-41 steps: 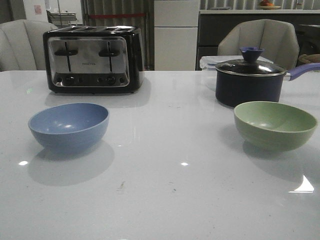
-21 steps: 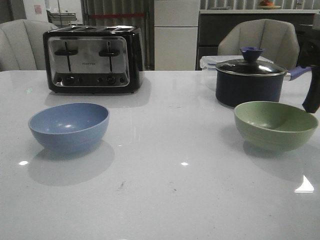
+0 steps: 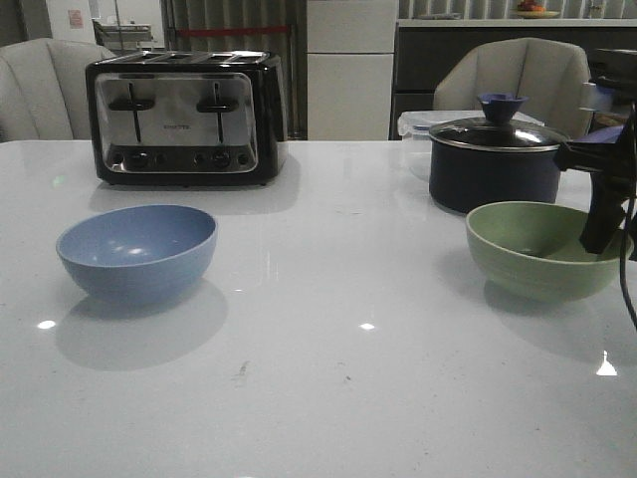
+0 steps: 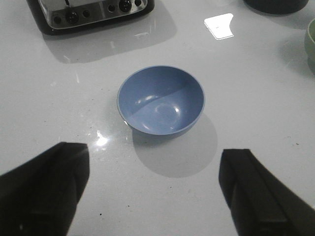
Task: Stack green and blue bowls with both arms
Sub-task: 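Lower the right gripper onto the rim of the pale green bowl and grasp, then carry the green bowl toward the blue bowl and set it down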
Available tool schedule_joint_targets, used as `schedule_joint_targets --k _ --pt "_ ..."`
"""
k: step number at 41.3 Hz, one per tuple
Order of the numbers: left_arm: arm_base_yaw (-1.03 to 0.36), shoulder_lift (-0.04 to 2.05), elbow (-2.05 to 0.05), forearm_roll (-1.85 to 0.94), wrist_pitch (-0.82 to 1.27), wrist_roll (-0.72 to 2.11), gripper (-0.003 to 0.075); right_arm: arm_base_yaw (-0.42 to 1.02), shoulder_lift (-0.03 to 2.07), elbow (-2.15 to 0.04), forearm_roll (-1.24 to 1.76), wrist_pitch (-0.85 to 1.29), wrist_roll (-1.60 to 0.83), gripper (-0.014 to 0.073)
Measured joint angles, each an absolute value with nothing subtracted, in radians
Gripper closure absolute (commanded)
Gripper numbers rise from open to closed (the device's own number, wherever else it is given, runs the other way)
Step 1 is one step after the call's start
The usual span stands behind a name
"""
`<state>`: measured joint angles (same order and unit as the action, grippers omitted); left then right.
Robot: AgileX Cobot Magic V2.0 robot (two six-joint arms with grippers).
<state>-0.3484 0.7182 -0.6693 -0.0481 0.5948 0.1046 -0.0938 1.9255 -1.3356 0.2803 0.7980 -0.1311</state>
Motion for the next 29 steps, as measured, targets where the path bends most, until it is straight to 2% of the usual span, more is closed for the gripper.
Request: schedule_joint_targets --k 10,18,29 --pt "-0.348 0.718 -0.669 -0.048 0.595 0.105 0.0140 -0.094 1.929 -1.336 0.281 0.816 -0.133 0.0554" --pt "-0.348 0.718 -0.669 -0.048 0.595 0.105 0.0140 -0.068 1.871 -1.336 0.281 0.831 -0.165 0.0564" --pt "-0.348 0.718 -0.669 -0.048 0.595 0.105 0.0140 0.120 1.777 -1.336 0.271 0.855 -0.196 0.0564"
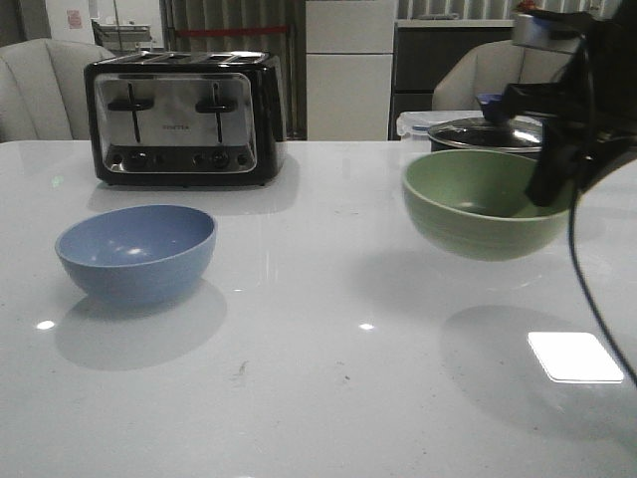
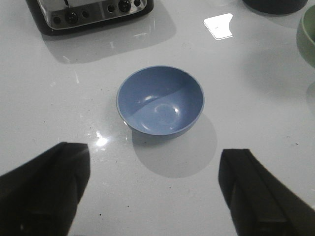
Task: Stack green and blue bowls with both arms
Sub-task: 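Carry the green bowl toward the blue bowl and set it down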
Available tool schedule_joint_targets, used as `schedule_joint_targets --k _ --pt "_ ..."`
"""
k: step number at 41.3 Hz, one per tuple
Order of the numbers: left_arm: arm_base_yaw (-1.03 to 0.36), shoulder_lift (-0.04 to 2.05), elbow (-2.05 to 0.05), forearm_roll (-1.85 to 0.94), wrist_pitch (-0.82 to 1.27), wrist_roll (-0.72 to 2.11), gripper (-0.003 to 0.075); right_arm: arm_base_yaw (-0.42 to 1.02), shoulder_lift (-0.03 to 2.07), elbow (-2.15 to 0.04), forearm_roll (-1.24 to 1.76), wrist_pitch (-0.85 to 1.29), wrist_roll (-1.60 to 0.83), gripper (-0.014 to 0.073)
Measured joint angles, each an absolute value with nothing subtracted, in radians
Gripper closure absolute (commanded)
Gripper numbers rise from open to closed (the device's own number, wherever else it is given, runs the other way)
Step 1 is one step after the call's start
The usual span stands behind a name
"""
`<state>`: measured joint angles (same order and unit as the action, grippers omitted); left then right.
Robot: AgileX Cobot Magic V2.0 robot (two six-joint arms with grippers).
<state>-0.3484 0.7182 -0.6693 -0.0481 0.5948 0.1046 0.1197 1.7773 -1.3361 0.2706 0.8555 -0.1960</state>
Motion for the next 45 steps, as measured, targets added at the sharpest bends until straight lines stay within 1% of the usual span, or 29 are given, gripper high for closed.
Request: schedule_joint_targets --k 8,14,20,29,32,38,39,42,45 --pt "-0.348 0.718 -0.669 -0.048 0.595 0.105 0.0140 0.310 1.788 -1.337 0.271 0.852 -0.202 0.0564" --pt "-0.348 0.718 -0.669 -0.048 0.595 0.105 0.0140 0.397 1.812 -1.337 0.271 0.838 -0.202 0.0564" --pt "-0.348 0.718 -0.669 -0.048 0.595 0.105 0.0140 0.439 1.858 -1.337 0.271 0.822 -0.202 0.0564" --pt "-0.348 0.718 -0.669 -0.048 0.595 0.105 0.0140 0.446 1.917 -1.337 0.272 0.806 -0.204 0.0555" --pt "-0.348 0.718 -0.669 -0.048 0.595 0.105 0.0140 0.446 1.926 -1.337 0.272 0.801 -0.204 0.0494" --pt "-0.348 0.718 -0.669 -0.048 0.595 0.105 0.0140 0.446 1.926 -1.337 0.272 0.797 -0.204 0.0257" --pt "-0.348 0.718 -0.669 -0.048 0.595 0.105 0.0140 0.446 1.926 -1.337 0.272 0.797 -0.204 0.0232" --pt "-0.348 0.718 -0.669 -0.048 0.595 0.105 0.0140 0.446 1.926 -1.337 0.272 0.797 -0.204 0.0185" --pt "-0.348 0.718 -0.669 -0.048 0.593 0.105 0.0140 0.446 1.915 -1.337 0.272 0.797 -0.204 0.0188"
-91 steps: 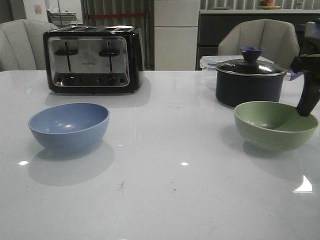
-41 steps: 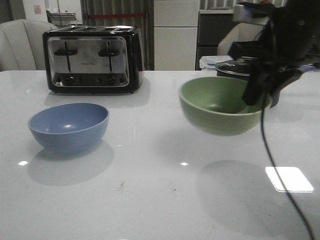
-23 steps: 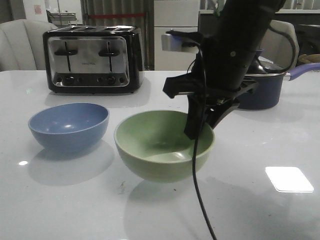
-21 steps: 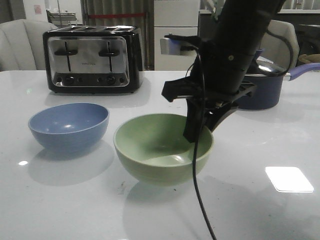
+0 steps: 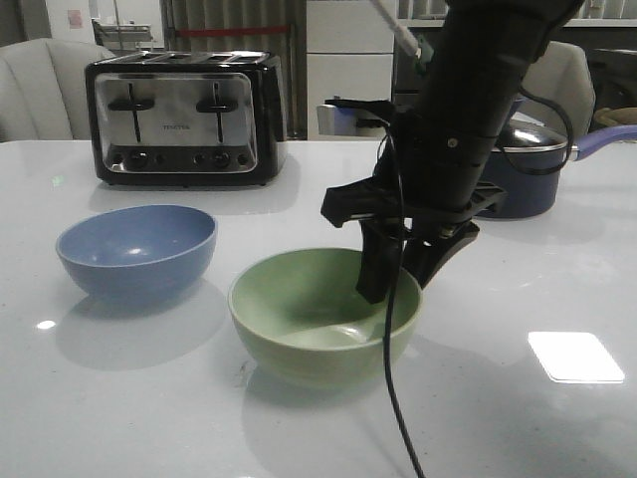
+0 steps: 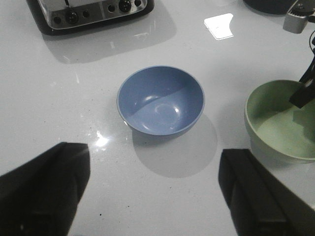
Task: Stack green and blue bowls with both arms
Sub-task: 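Carry the green bowl toward the blue bowl and set it down, then open the right gripper and lift it away from the green bowl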
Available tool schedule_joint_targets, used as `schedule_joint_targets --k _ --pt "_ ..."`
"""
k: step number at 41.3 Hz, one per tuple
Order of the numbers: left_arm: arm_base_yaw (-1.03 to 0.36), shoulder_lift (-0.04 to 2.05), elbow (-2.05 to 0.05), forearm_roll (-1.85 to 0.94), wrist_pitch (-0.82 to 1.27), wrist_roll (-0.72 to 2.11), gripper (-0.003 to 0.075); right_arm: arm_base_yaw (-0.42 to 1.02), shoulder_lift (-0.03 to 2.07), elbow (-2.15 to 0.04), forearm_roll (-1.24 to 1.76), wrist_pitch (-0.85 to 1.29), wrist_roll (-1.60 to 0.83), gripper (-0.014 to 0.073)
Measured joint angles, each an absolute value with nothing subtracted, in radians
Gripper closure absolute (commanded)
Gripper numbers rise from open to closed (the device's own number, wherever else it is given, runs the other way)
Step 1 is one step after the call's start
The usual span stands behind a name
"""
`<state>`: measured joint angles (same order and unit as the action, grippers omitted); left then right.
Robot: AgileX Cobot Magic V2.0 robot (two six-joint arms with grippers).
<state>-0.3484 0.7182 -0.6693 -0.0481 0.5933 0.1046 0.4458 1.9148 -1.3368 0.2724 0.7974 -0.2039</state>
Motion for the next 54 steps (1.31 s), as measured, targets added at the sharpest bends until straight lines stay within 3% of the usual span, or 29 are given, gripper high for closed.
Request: schedule_joint_targets --k 11,37,54 --pt "-0.348 0.718 -0.668 -0.048 0.593 0.105 0.0140 0.446 1.728 -1.293 0.272 0.778 -0.206 0.0188" --pt "-0.348 0.718 -0.662 -0.048 0.585 0.105 0.0140 0.446 1.011 -0.806 0.272 0.659 -0.236 0.0188" --pt "-0.348 0.785 -0.668 -0.040 0.580 0.105 0.0140 0.446 0.713 -0.642 0.272 0.667 -0.236 0.0188"
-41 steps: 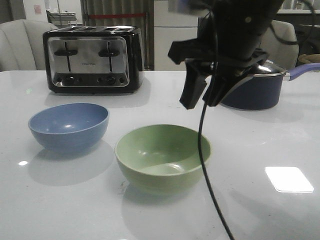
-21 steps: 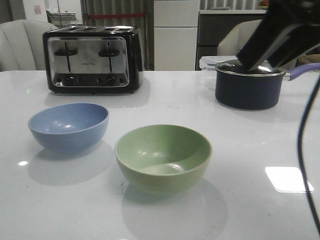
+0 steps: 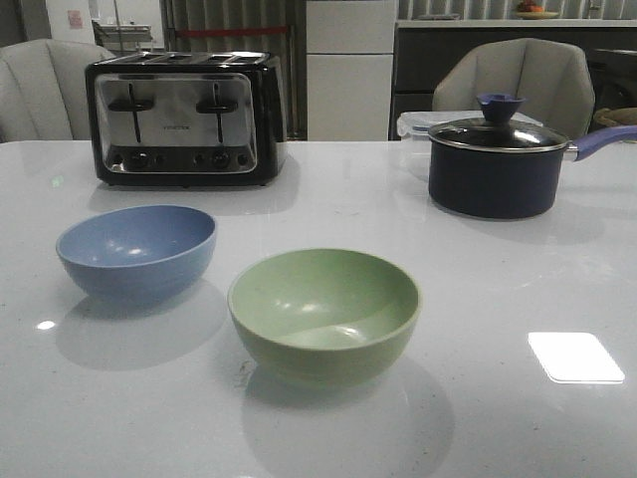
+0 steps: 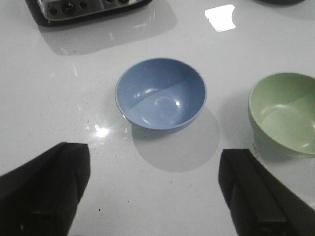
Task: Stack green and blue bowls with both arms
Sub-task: 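Open the right gripper and lift it away from the green bowl, then lower the left gripper onto the light blue bowl rim and grasp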
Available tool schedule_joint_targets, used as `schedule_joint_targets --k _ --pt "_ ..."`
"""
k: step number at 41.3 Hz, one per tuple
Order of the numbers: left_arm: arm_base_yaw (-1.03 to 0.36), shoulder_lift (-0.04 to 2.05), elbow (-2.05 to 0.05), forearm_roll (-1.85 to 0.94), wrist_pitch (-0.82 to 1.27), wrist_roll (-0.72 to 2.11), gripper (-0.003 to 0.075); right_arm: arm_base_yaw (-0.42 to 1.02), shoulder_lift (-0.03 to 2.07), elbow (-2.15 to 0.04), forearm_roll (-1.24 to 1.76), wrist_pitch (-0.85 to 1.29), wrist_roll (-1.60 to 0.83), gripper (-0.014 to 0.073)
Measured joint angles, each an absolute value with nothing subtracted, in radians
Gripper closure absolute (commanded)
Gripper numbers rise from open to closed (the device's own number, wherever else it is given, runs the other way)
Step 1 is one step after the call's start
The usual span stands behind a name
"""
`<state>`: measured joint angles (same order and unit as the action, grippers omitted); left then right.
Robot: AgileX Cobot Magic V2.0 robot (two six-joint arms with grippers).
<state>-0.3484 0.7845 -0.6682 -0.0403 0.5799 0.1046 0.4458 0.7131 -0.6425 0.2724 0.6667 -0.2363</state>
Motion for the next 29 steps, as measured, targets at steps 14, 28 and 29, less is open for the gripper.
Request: schedule_joint_targets --k 14,28,29 --pt "-0.293 1.121 -0.840 -0.032 0.690 0.101 0.0140 0.446 0.702 -0.639 0.272 0.674 -0.238 0.0188" --pt "-0.194 1.473 -1.033 -0.093 0.687 0.101 0.0140 0.446 0.702 -0.639 0.272 0.676 -0.238 0.0188" --pt "-0.193 1.500 -1.049 -0.096 0.688 0.101 0.0140 0.446 0.702 -0.639 0.272 0.676 -0.238 0.0188"
